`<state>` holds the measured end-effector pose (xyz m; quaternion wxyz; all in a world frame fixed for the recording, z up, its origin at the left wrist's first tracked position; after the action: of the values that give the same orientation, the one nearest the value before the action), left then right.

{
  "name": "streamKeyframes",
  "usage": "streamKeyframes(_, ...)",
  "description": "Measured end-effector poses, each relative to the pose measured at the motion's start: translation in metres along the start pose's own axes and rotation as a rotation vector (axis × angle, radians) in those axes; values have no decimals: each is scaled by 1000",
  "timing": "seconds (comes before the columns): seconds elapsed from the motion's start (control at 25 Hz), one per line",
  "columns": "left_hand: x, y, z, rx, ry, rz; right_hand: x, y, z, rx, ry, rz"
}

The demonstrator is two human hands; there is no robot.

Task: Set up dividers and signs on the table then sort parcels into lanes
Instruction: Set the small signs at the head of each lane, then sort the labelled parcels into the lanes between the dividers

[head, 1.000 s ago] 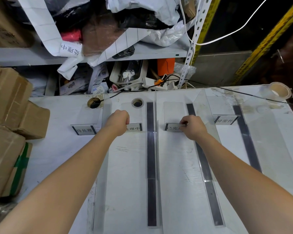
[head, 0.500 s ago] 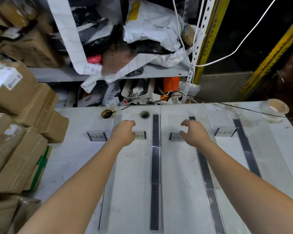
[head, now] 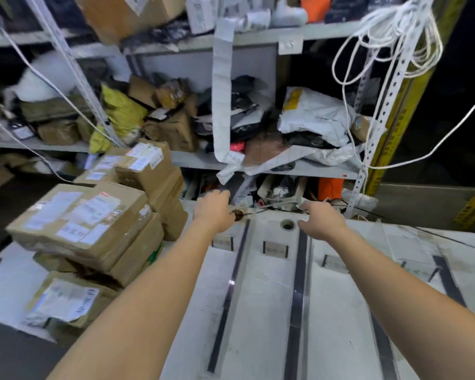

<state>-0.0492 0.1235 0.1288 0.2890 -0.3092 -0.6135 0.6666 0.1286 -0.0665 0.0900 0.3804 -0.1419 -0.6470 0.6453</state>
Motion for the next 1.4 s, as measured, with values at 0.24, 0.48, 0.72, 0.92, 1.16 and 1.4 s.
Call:
streamKeyframes(0.24, 86, -45, 13, -34, -59, -5, 100, -22, -2, -51, -58, 40)
streamKeyframes(0.48, 180, -74, 17, -100, 14, -70, 197, -2, 0, -67, -24, 55)
streamKeyframes(0.72, 271, -94, 29, -105, -18, -9, 309, 13, 8, -133, -76, 23)
streamKeyframes(0.92, 352, -88, 38, -69, -133, 43, 411, 44, 16, -127, -190, -117)
streamKeyframes(1.16, 400, -40, 52, 61, -200, 208, 450, 108, 11, -7, -154, -372)
streamKeyframes(1.4, 402, -24, 59, 47, -237, 380, 446, 139, 14, 41, 26, -716)
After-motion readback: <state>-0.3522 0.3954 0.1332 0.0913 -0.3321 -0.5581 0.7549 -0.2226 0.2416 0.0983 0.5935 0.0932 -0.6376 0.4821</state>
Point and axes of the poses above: each hand's wrist, its own z-axis away from the middle knuckle, its own y-axis out of the palm, x = y × z, the point moved 10 cm from there along -z, towards the middle knuckle
